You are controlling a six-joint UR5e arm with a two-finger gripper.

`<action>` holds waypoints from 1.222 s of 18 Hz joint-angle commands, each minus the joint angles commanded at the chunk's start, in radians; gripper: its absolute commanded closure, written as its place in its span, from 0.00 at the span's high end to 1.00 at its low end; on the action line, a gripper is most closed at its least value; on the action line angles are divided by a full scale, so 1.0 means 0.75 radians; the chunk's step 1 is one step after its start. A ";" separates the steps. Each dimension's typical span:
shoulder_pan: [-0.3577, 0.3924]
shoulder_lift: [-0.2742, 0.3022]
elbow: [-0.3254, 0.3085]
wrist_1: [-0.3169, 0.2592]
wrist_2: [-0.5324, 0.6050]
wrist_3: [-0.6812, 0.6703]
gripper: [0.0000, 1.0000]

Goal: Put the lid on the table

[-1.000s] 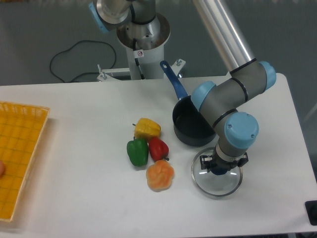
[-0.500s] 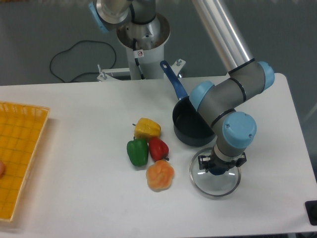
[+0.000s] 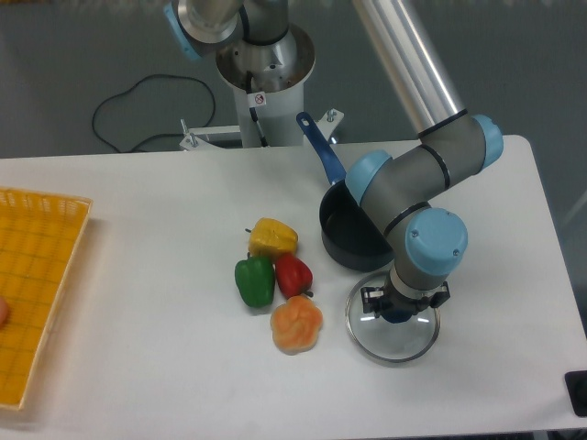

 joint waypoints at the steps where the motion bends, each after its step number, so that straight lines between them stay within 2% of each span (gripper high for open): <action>1: -0.002 0.000 -0.002 0.000 0.000 0.000 0.46; 12: -0.002 -0.008 -0.014 0.006 0.002 -0.008 0.49; 13: -0.002 -0.008 -0.014 0.008 0.002 -0.008 0.51; 14: -0.002 -0.008 -0.014 0.008 0.002 -0.004 0.60; 17: -0.002 -0.006 -0.014 0.010 0.004 0.008 0.77; 19: -0.002 -0.002 -0.014 0.012 0.004 0.014 0.95; 20: -0.002 0.000 -0.014 0.012 0.006 0.018 0.99; 22: -0.002 0.002 -0.014 0.014 0.006 0.041 1.00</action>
